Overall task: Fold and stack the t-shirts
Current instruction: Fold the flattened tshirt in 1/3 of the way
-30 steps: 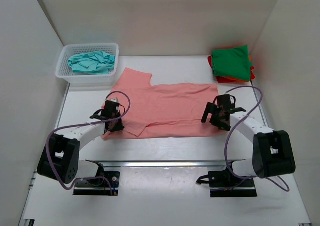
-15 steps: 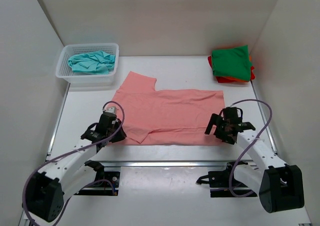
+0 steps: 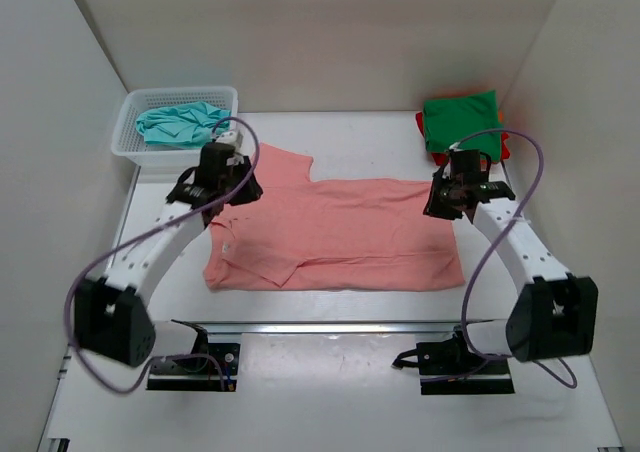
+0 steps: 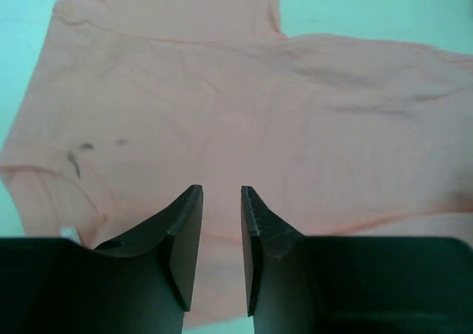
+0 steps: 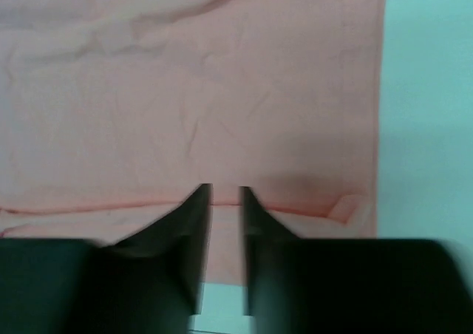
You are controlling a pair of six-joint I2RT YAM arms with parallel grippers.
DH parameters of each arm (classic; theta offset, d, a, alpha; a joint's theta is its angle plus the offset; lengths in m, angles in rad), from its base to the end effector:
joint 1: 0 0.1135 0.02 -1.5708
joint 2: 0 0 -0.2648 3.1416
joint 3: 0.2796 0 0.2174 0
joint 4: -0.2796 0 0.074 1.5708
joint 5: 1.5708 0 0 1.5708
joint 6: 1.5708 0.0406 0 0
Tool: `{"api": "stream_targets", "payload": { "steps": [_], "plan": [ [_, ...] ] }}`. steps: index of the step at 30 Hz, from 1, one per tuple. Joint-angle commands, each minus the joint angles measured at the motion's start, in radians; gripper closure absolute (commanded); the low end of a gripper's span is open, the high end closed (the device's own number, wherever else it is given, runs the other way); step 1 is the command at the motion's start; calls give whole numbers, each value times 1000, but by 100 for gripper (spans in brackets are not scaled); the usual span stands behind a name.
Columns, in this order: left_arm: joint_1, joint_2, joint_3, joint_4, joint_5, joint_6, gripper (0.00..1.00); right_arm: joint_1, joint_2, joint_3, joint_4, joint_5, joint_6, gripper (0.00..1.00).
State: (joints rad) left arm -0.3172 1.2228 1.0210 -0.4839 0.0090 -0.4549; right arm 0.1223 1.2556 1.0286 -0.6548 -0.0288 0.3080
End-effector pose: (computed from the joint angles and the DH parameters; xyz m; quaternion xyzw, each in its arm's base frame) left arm 0.2233 -0.0737 0.3068 -0.0602 0.9016 -0.1650 0.3952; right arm 0.2260 0.0290 0.2882 0.0824 0.9375 0.0853 0.3270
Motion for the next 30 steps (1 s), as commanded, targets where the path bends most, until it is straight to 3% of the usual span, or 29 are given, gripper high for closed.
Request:
{"api": "stream_targets", "payload": {
  "steps": [1, 2, 4, 7, 9, 10, 12, 13, 16, 17, 18, 21, 30],
  "plan": [
    [-3, 220, 100, 51, -56, 93, 63, -48, 100, 50, 115, -62, -58, 90],
    [9, 295, 147, 59, -78, 99, 70, -58, 138, 63, 132, -94, -61, 100],
    [27, 395, 208, 94, -95, 107, 82, -61, 189, 85, 168, -103, -73, 100],
    [67, 538, 310, 134, -106, 122, 87, -68, 242, 117, 216, -114, -102, 100],
    [84, 604, 405, 137, -133, 142, 78, -79, 257, 114, 265, -131, -122, 82],
    [84, 647, 419, 140, -156, 168, 65, -73, 255, 111, 291, -128, -129, 73],
    [87, 704, 497, 148, -193, 211, 55, -84, 277, 125, 313, -152, -139, 72],
    [93, 745, 549, 146, -202, 223, 51, -84, 298, 128, 322, -157, -142, 61],
    [95, 834, 643, 107, -239, 274, 46, -81, 311, 133, 331, -138, -144, 45],
    [104, 865, 659, 111, -231, 288, 45, -75, 309, 130, 328, -128, -144, 35],
    [105, 885, 686, 96, -213, 289, 44, -73, 308, 117, 333, -123, -138, 17],
    [121, 972, 750, 74, -196, 315, 45, -64, 279, 99, 351, -114, -126, 1],
    [142, 1150, 1011, -125, -132, 360, 43, -50, 189, 50, 406, -132, -80, 1]
  ]
}}
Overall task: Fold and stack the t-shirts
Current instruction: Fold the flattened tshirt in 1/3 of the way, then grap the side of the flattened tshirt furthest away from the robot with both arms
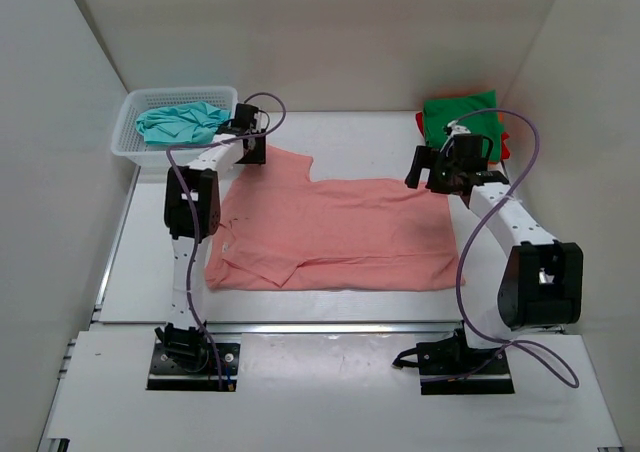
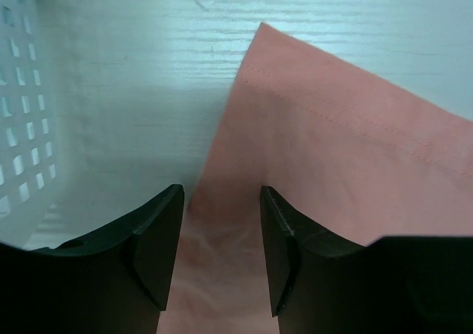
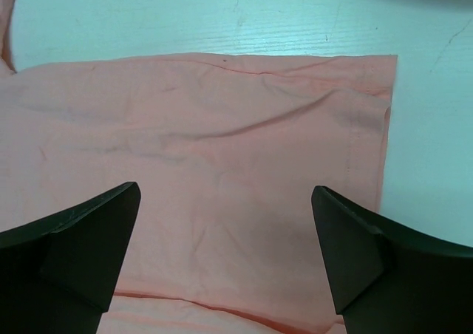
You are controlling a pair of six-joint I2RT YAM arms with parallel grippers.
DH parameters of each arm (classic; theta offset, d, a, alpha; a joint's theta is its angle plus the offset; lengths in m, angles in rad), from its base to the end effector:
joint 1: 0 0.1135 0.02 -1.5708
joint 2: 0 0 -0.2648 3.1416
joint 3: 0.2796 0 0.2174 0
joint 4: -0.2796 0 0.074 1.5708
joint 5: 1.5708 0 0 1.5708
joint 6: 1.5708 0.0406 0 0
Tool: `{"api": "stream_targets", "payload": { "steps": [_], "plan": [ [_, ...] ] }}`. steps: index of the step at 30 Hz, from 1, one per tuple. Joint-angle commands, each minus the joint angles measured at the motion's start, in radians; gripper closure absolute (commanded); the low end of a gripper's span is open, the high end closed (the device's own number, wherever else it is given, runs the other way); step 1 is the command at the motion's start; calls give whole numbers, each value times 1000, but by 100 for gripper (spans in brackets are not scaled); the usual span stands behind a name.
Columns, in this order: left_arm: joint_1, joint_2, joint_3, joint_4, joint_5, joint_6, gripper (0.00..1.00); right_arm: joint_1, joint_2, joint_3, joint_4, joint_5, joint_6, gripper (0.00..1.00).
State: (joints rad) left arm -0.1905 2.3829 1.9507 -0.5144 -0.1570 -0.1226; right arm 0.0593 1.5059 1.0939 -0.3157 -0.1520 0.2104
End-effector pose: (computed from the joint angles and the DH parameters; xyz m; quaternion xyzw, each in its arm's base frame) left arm 0.4860 -0.0873 0.1700 0.0081 0.9490 0.0260 0.3140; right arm 0.3027 0.0241 0.2731 0.0377 0.9096 0.1235 0.3950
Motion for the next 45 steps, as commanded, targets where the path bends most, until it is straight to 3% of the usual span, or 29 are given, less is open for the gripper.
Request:
{"api": "stream_targets", "payload": {
  "steps": [1, 6, 9, 12, 14, 15, 16, 20, 31, 37, 38, 39, 40, 45],
  "plan": [
    [22, 1, 108, -116, 30, 43, 43, 7, -71, -19, 67, -9, 23, 0],
    [5, 61, 191, -211, 27, 83, 46, -13, -79, -37, 80, -27, 35, 1],
    [-9, 105, 258, -280, 42, 107, 69, -27, -62, -35, 76, -24, 38, 1],
    [-7, 154, 348, -376, 70, 118, 85, -58, -10, -37, 47, -27, 40, 1],
    [-1, 170, 367, -404, 97, 121, 77, -58, 13, -26, 44, -21, 41, 1],
    [0, 177, 379, -403, 97, 123, 62, -84, 13, -28, 44, -12, 37, 1],
    [2, 179, 376, -407, 91, 109, 56, -78, 17, -32, 50, -23, 35, 1],
    [3, 144, 323, -371, 88, 107, 44, -70, -3, -46, 89, -21, 41, 1],
    [17, 133, 294, -389, 197, 57, 45, -72, 63, -15, 63, -11, 35, 1],
    [0, 137, 272, -389, 220, 64, 71, -82, 47, -32, 84, -21, 44, 1],
    [0, 145, 281, -400, 214, 64, 78, -84, 40, -38, 89, -26, 38, 1],
    [-4, 157, 292, -412, 215, 70, 96, -93, 39, -37, 90, -29, 44, 1],
    [-10, 171, 318, -432, 208, 67, 100, -104, 36, -38, 89, -40, 43, 1],
    [-13, 168, 382, -461, 201, 64, 100, -127, 57, -43, 130, -35, 44, 1]
  ]
}}
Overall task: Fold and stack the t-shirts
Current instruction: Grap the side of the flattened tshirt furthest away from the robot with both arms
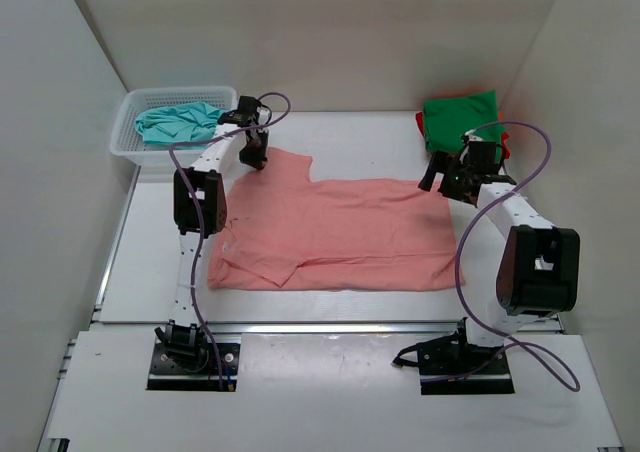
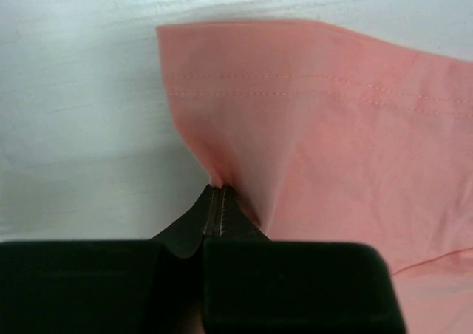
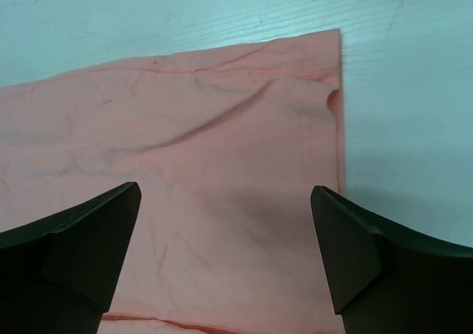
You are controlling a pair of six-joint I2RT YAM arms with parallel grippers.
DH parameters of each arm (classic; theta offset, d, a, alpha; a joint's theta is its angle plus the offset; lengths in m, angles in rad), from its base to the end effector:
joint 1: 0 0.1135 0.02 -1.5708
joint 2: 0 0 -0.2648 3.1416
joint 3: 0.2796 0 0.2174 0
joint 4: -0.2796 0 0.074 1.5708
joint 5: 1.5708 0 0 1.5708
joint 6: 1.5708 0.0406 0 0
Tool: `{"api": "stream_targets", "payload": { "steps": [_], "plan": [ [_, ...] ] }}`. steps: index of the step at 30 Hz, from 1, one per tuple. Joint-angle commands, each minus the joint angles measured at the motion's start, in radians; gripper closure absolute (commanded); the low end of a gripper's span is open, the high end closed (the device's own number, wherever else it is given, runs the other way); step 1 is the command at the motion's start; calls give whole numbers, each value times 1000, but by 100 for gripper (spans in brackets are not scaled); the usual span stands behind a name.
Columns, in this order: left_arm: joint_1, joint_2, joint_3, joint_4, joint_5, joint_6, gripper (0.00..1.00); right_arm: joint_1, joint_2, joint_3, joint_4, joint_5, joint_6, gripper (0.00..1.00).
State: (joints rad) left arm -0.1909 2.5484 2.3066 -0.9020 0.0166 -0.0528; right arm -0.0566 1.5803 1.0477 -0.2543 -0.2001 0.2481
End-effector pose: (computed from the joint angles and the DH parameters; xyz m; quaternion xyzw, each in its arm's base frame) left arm 0.4950 -0.0963 0.1654 0.0692 0.9748 -0.0338 0.2093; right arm 0.3133 -0.0097 0.2433 0.1018 0.9147 0.1282 0.3695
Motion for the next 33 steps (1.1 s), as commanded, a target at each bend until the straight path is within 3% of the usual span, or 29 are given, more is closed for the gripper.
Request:
{"api": "stream_targets", "payload": {
  "steps": [1, 2, 4, 5, 6, 10, 12, 13, 20, 29, 33],
  "plan": [
    [-9, -20, 25, -72, 29, -12, 100, -11, 6, 12, 75, 25, -6, 6],
    [-8, -33, 16, -66, 35, -12, 100, -11, 32, 18, 81, 34, -12, 15],
    [-9, -95, -7, -55, 51, -19, 100, -40, 81, 44, 95, -13, -1, 47],
    [-8, -114, -30, -32, 39, -15, 100, -48, 105, 61, 102, -19, 17, 79],
    [-8, -152, -70, -12, 40, -21, 100, -63, 124, 64, 115, -36, 19, 93],
    [5, -313, -223, 83, 63, -33, 100, -77, 164, 83, 148, -16, 42, 90],
    [5, -349, -272, 107, 75, -39, 100, -86, 194, 132, 139, -6, 39, 74],
    [13, -355, -271, 103, 75, -36, 100, -91, 205, 143, 127, -9, 40, 71],
    [-13, -330, -239, 64, 85, -22, 100, -124, 286, 236, 95, -19, 51, 70],
    [-16, -327, -259, 69, 85, -27, 100, -127, 368, 274, 69, -57, 59, 59],
    [-13, -336, -265, 69, 91, -32, 100, -123, 438, 371, -5, -70, 51, 54]
  ]
}}
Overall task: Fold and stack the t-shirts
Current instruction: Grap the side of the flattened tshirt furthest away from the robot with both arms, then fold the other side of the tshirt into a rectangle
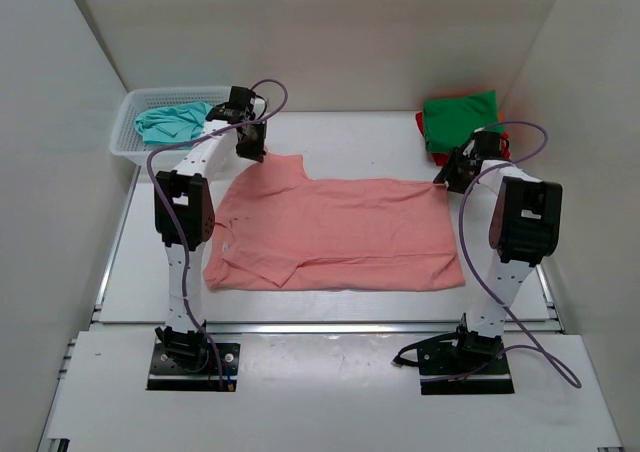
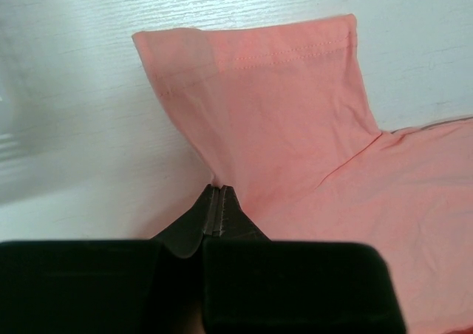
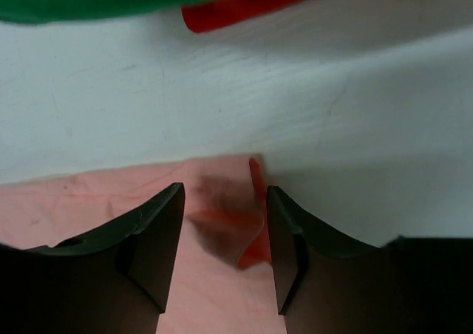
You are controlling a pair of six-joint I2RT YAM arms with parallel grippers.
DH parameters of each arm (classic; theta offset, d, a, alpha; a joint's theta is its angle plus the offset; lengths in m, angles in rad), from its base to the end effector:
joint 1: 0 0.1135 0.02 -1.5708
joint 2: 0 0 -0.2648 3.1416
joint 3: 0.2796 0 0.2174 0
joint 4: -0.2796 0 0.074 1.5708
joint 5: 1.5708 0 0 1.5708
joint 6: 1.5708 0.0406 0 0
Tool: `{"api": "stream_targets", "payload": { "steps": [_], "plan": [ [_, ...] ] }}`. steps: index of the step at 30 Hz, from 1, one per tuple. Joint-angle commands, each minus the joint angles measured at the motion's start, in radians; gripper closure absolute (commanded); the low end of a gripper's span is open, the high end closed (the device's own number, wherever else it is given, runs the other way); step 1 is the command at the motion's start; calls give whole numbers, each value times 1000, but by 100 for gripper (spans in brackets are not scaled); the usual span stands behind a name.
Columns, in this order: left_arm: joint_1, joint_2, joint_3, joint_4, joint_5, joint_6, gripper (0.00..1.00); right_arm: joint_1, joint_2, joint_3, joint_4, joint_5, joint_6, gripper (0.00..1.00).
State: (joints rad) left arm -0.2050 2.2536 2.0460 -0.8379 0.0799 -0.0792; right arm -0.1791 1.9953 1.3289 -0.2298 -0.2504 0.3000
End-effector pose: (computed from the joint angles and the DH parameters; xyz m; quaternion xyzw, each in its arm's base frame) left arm 0.4510 -0.0971 0.2355 0.0710 0.9624 -0.0749 0.2514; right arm 0.3966 -0.0616 0.1843 0.1820 0.9193 0.1375 0.3206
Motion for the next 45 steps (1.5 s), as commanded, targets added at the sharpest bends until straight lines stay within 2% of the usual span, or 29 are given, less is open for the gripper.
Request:
{"api": "stream_targets", "payload": {
  "steps": [1, 2, 3, 4, 5, 6, 18, 26, 37, 45],
  "plan": [
    [0, -48, -9, 10, 20, -2, 100, 7, 46, 120, -54, -21, -5, 54],
    [1, -43, -12, 13, 20, -4, 100, 12, 65, 147, -63, -24, -7, 58],
    [1, -48, -14, 11, 18, 1, 100, 13, 82, 157, -84, -30, -13, 70],
    [3, -49, -17, 7, 18, -1, 100, 20, 86, 171, -94, -39, -19, 78],
    [7, -49, -24, 11, 17, -7, 100, 18, 89, 168, -95, -41, -9, 97],
    [7, -51, -18, 16, 20, -5, 100, 21, 86, 170, -91, -43, -10, 100],
    [22, -88, -13, 7, 32, -16, 100, 4, -67, 122, -22, -70, -19, 100],
    [32, -183, -43, -43, 72, -7, 100, -26, -194, 26, -36, -105, -50, 100],
    [50, -506, -453, 25, 47, -30, 100, -66, -349, -192, -32, -177, -82, 100],
    [61, -699, -722, 39, 17, -25, 100, -68, -489, -344, -60, -165, -99, 100]
  ]
}}
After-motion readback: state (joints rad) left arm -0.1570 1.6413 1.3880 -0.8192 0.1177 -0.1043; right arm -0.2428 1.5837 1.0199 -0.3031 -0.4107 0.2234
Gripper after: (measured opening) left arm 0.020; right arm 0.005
